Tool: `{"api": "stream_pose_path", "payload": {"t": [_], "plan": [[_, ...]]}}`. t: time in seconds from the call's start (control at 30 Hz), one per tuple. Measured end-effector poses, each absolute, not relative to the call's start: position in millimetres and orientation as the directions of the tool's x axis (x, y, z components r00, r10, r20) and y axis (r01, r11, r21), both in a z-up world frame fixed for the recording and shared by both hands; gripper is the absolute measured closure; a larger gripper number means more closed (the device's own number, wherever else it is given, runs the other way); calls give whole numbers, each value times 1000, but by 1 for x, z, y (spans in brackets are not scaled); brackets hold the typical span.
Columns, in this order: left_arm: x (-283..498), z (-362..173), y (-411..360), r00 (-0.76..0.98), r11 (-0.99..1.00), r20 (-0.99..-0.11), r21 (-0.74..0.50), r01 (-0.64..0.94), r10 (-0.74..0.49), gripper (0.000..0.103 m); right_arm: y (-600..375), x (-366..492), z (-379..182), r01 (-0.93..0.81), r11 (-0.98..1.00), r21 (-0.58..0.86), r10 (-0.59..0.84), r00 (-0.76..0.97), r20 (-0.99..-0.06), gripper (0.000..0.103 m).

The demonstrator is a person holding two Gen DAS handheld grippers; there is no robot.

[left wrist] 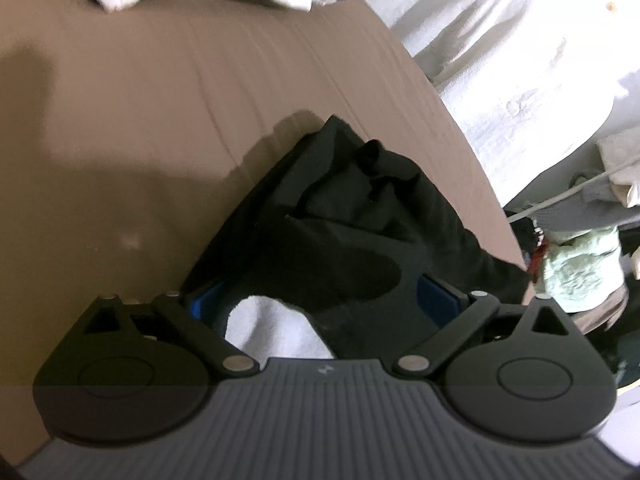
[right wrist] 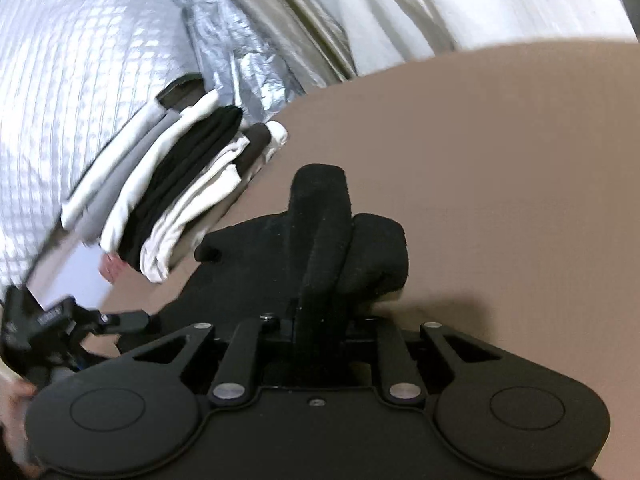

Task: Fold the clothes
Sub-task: 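Grasp the folded black shirt with both grippers from opposite sides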

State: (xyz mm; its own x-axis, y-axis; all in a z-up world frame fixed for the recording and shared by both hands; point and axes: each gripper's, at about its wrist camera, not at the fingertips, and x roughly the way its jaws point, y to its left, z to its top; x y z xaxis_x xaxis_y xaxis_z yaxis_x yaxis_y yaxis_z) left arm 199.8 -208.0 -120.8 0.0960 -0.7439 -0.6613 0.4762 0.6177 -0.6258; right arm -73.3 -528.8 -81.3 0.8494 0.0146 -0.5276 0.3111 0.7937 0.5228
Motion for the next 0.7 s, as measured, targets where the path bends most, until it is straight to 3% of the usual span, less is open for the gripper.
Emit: {"api": "stream_pose_path", "payload": {"t": [0.23,0.37,0.57,0.7], "plan": [[189,-97,-195,239,677,-666,-538,502,-707,5,-544,-77,-95,352,728,588,40,835,-549,84],[183,-84,-193,323,708,-666,-450,544,-672,5,-538,-74,-93,356,751,556,25,827,-562,84],[183,-96,-207,186,655,-692,-511,556,-697,5,-541,-77,-99,383,717,582,28,819,-573,75],[183,-105,-215,202,703,-758,-423,572,-620,5,-542,-77,-102,396,706,587,24,815,-579,70]]}}
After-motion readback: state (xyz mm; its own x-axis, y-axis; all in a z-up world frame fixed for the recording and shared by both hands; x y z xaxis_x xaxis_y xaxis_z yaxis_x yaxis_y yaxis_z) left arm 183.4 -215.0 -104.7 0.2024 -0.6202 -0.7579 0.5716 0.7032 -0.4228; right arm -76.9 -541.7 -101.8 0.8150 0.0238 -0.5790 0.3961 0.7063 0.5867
